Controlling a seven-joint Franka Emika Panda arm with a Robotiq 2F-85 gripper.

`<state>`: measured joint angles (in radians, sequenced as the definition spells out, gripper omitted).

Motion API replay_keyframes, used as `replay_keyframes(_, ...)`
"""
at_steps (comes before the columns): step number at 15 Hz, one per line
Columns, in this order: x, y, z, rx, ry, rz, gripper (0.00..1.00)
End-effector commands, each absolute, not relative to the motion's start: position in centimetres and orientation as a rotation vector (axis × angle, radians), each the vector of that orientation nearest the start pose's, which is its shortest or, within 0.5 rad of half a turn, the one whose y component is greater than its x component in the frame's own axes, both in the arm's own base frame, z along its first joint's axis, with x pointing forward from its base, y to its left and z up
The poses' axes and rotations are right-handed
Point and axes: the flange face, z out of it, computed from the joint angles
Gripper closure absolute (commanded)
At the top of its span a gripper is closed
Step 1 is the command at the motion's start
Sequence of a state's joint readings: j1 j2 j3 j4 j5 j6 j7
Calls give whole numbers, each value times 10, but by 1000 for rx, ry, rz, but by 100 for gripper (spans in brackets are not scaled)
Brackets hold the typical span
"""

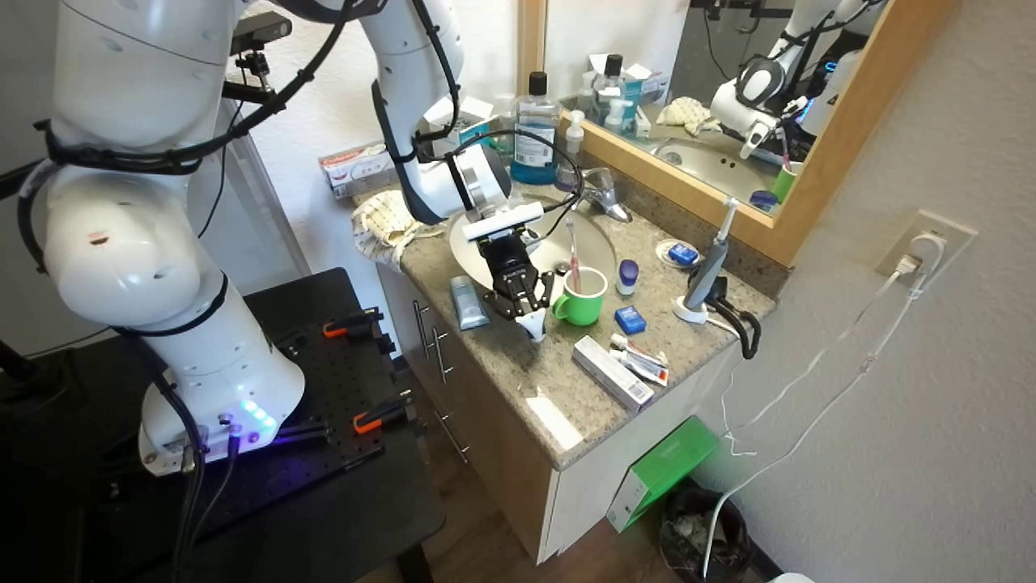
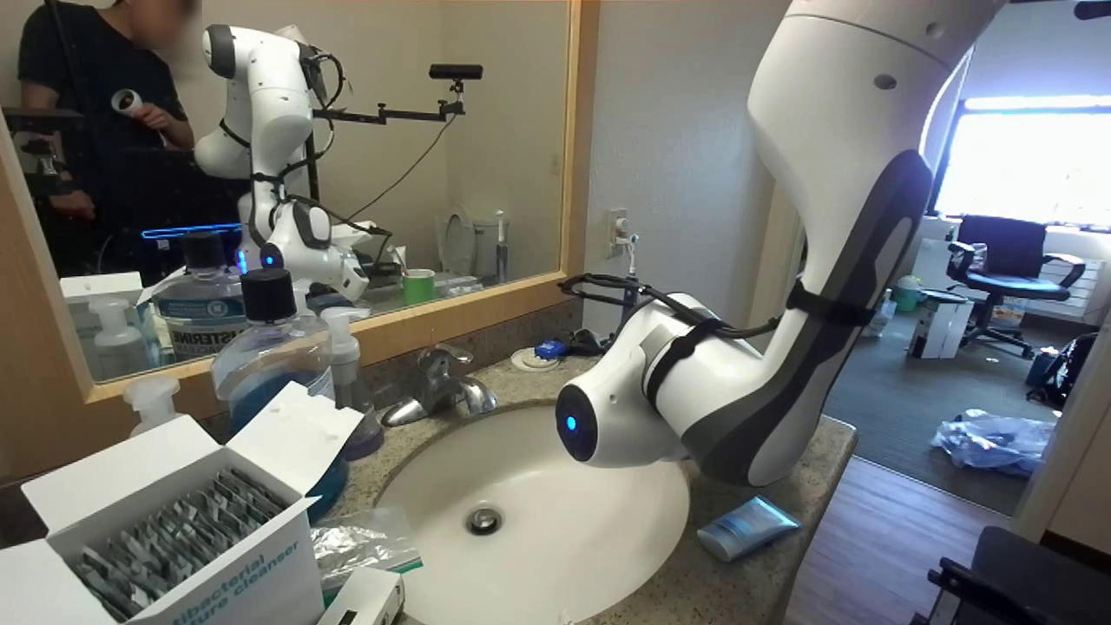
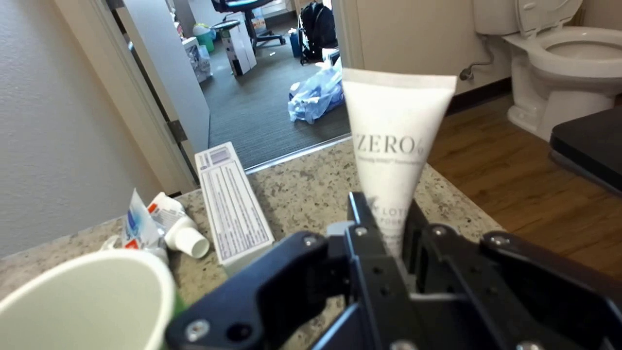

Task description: Put the white tube upright

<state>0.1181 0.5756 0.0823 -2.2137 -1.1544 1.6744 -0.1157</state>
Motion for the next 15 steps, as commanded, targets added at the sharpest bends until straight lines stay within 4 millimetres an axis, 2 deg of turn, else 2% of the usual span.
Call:
replay_keyframes(1,464,11,117,1601,1070,-1081,93)
replay_keyframes(15,484,17,99,1528,1055,-1175,92)
